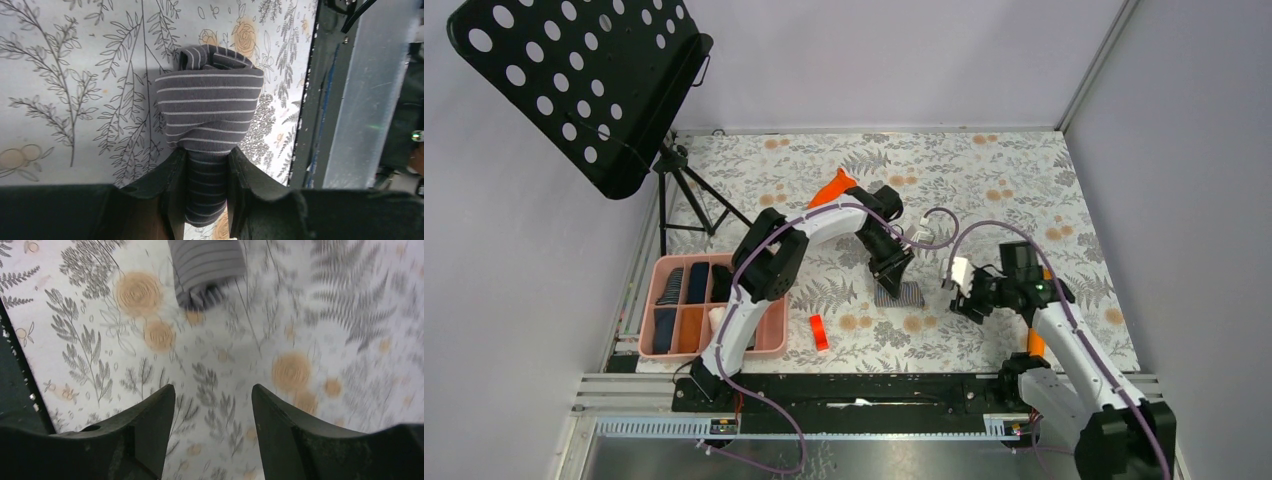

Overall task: Roll the underwear
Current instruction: Roll the underwear to the center of the board.

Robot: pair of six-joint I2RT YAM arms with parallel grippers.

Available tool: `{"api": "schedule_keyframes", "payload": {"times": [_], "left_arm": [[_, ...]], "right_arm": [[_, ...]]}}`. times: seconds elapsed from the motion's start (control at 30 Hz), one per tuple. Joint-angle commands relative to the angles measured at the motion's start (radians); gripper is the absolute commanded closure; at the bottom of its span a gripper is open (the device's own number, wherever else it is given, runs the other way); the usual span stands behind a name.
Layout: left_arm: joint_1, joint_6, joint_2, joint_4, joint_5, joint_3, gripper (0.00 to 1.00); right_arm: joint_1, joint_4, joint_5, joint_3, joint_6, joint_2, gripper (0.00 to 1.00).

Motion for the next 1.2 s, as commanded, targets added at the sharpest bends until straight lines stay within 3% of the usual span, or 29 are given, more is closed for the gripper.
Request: {"api": "schedule_keyframes", "payload": {"times": [0.0,0.27,0.57,0.7,0.8,0.9,0.97,1.1,1.17], "left_arm": [[-0.010,-0.041,0.072,-0.048,-0.041,-0.021,0.72],[0.001,-0.033,0.068,-0.043,-0.062,-0.016,0.71],[0.002,-0.036,0.060,-0.038,-0.054,-0.012,0.69],[0.005,-0.034,0.060,-0.038,-0.058,-0.001,0.66],[0.023,-0.041,0.044,-0.025,-0.061,0.005,0.57],[0.068,-0.056,-0.026,0.026,-0.071,-0.021,0.52],[0.119,-0.064,-0.122,0.093,-0.089,-0.069,0.51],[0.217,-0.071,-0.472,0.461,-0.152,-0.388,0.46],[0.212,0.009,-0.680,0.658,-0.230,-0.604,0.42]], "right_arm": [[0.193,0.198,0.071,0.025,-0.041,0.058,0.36],[0.440,0.323,0.098,0.061,-0.029,0.204,0.30],[0.529,0.528,0.209,0.002,-0.009,0.341,0.29],[0.534,0.560,0.218,-0.021,-0.025,0.393,0.44],[0.536,0.534,0.205,-0.023,-0.046,0.406,0.63],[0.536,0.447,0.187,-0.006,-0.058,0.422,0.79],[0.534,0.403,0.188,0.003,-0.046,0.430,0.84],[0.533,0.333,0.184,0.041,0.023,0.466,0.88],[0.526,0.315,0.171,0.046,0.049,0.484,0.90]]}}
